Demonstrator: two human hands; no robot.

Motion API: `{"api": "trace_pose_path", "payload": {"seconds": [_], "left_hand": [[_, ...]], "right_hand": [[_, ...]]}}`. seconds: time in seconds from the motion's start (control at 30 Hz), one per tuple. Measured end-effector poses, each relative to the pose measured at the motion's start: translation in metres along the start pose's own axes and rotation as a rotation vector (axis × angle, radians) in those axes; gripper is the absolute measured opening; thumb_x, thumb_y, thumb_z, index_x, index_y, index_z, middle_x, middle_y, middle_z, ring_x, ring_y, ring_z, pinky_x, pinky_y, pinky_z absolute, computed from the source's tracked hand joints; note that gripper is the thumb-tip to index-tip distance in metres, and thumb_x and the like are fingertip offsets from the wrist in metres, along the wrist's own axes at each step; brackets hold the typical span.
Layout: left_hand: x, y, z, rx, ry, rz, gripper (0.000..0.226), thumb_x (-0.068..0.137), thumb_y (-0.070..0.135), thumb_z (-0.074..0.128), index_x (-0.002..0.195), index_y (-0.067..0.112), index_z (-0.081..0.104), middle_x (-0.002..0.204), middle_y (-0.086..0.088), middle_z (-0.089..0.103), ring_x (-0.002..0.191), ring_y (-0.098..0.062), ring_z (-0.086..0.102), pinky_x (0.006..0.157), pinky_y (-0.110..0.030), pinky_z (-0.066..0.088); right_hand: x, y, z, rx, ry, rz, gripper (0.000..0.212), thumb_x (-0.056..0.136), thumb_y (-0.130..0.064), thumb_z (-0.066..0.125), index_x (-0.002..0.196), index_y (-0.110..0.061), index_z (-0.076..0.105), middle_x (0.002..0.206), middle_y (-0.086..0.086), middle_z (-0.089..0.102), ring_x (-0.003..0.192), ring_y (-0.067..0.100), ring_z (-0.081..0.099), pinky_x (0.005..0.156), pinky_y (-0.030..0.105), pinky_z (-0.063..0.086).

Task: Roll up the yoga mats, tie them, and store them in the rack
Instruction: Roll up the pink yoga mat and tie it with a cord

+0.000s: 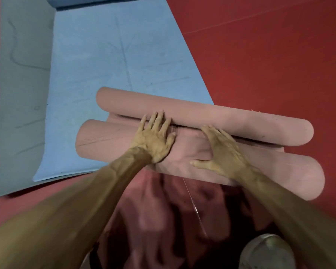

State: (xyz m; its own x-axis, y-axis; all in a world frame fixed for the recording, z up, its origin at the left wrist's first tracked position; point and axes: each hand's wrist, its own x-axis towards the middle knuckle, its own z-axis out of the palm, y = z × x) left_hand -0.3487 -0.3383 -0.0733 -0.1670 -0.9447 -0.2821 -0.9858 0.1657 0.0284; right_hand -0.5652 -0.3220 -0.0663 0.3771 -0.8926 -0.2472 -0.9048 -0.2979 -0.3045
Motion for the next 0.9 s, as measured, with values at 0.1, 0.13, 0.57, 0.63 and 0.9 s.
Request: {"api": "trace_pose_path", "payload": {"seconds": [0.1,0.13,0.57,0.63,0.9], "left_hand": [[0.020,0.000,-0.003,-0.012,0.007,-0.021,0.062,0.099,0.048,0.014,0.153,0.020,0.006,0.161,-0.007,-0.007,0.148,-0.018,-0.007,0.118,-0.041,-0.010],[0.026,-0.001,-0.004,-0.016,0.004,-0.024,0.061,0.099,0.048,0.016,0.153,0.020,0.008,0.161,-0.007,-0.007,0.148,-0.017,-0.007,0.119,-0.041,-0.009],[0.075,-0.013,-0.013,-0.148,0.154,0.054,0.057,0.098,0.035,0.027,0.152,0.021,0.018,0.161,0.000,0.006,0.148,-0.018,0.002,0.119,-0.038,0.003],[0.074,-0.012,-0.016,-0.158,0.201,0.073,0.059,0.092,0.035,0.024,0.149,0.018,0.027,0.159,-0.004,0.017,0.146,-0.023,0.014,0.118,-0.039,0.012],[0.058,-0.007,-0.019,-0.129,0.329,-0.090,0.028,0.093,0.027,0.043,0.110,0.006,0.045,0.120,-0.018,0.043,0.105,-0.035,0.044,0.088,-0.046,0.032]], "right_hand": [[0.001,0.001,0.012,-0.048,0.238,0.016,0.086,0.072,-0.071,0.050,0.134,-0.011,0.050,0.128,0.009,0.058,0.119,0.029,0.053,0.107,0.037,0.029],[0.001,0.001,0.018,-0.078,0.304,0.005,0.078,0.074,-0.068,0.046,0.125,-0.010,0.057,0.116,0.010,0.062,0.106,0.032,0.058,0.098,0.041,0.036],[0.011,0.004,0.030,-0.348,0.160,-0.036,0.145,0.018,-0.057,0.089,0.139,-0.004,0.032,0.135,0.021,0.048,0.121,0.040,0.047,0.102,0.061,0.036],[0.015,0.004,0.030,-0.343,0.169,-0.028,0.140,0.018,-0.048,0.091,0.138,-0.002,0.035,0.131,0.023,0.050,0.118,0.041,0.050,0.099,0.061,0.038],[0.021,-0.006,0.008,-0.364,0.042,-0.010,0.125,0.050,-0.048,0.083,0.150,-0.014,0.016,0.143,0.007,0.029,0.130,0.028,0.031,0.113,0.045,0.017]]}}
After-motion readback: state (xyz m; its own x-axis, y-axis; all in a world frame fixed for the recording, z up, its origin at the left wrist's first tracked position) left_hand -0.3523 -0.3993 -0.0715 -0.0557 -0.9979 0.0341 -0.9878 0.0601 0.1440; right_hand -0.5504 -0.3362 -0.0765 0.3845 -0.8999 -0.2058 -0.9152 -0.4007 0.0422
